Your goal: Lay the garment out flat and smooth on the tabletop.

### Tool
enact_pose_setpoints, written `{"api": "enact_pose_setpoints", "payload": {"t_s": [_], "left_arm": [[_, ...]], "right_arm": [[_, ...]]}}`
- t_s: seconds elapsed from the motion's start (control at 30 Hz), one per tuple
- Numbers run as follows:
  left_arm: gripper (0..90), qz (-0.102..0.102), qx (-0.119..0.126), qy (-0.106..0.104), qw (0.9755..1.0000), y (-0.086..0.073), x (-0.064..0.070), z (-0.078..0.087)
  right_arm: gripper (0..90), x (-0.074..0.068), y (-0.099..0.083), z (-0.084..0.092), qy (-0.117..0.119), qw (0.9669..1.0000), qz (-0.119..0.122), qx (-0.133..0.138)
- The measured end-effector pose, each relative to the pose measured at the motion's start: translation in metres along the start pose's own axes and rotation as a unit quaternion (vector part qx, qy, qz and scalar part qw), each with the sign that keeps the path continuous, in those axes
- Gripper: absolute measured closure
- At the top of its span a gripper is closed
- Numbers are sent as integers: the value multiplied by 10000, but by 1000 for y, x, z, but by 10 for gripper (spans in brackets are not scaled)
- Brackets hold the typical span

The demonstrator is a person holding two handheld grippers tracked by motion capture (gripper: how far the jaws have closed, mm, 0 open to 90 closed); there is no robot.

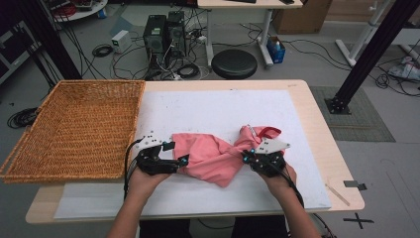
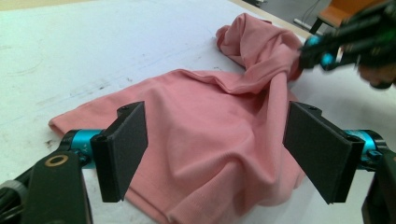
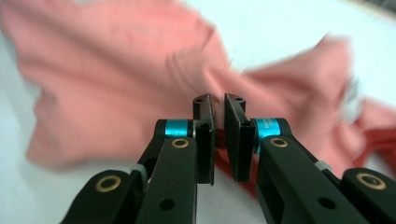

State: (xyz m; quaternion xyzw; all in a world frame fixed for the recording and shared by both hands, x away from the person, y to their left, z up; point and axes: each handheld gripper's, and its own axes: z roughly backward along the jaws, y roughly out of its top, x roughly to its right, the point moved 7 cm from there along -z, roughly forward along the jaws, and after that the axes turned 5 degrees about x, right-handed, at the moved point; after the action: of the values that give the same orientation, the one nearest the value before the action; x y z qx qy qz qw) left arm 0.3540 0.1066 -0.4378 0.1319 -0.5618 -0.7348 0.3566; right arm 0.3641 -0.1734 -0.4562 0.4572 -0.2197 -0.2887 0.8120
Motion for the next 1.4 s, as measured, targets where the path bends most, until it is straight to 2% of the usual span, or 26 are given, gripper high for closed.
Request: {"api": "enact_pose_setpoints", "payload": {"t_s": [0.1, 0.13, 0.3, 0.4, 0.53, 0.6, 0.73, 0.83, 0.93, 1.07, 1.13, 1.23, 1.3, 1.37, 1.4], "left_arm": [[222, 20, 57, 23, 10000, 2, -1, 6], [221, 17, 55, 20, 10000, 2, -1, 7], [221, 3, 151, 37, 9999, 7, -1, 15], [222, 12, 202, 74, 9998, 10, -3, 18], [221, 47, 199, 112, 9997, 11, -6, 18], [222, 60, 193, 111, 9997, 11, -7, 17], [222, 63, 161, 111, 9998, 10, -10, 12], [221, 84, 171, 106, 9998, 11, -10, 8], [221, 65, 137, 61, 9999, 13, -9, 0], [222, 39, 75, 27, 10000, 14, -7, -9], [222, 22, 92, 43, 9999, 15, -7, -13], [221, 19, 110, 66, 9999, 18, -7, -16], [222, 31, 114, 60, 9999, 19, -7, -17], [222, 30, 92, 84, 9999, 19, -8, -19], [222, 25, 78, 98, 9999, 19, -8, -19]], "right_arm": [[840, 11, 20, 6, -90, 9998, 35, 161], [841, 18, 31, 6, -141, 9996, 119, 200], [843, 37, 67, -3, -289, 9990, 296, 184], [843, 47, 88, -9, -363, 9985, 395, 86], [843, 55, 111, -14, -432, 9979, 475, 109], [843, 55, 115, -15, -435, 9978, 474, 146], [843, 53, 100, -12, -395, 9981, 468, 116], [843, 55, 79, 0, -422, 9985, 289, 172], [843, 62, 50, 16, -522, 9985, 144, 126], [843, 78, 4, 41, -713, 9972, -213, -74], [843, 83, -14, 50, -809, 9962, -265, -206], [843, 90, -45, 60, -988, 9929, -333, -568], [842, 93, -59, 62, -1001, 9915, -445, -703], [829, 93, -63, 62, -999, 9912, -452, -742], [766, 92, -62, 61, -1027, 9910, -487, -700]]}}
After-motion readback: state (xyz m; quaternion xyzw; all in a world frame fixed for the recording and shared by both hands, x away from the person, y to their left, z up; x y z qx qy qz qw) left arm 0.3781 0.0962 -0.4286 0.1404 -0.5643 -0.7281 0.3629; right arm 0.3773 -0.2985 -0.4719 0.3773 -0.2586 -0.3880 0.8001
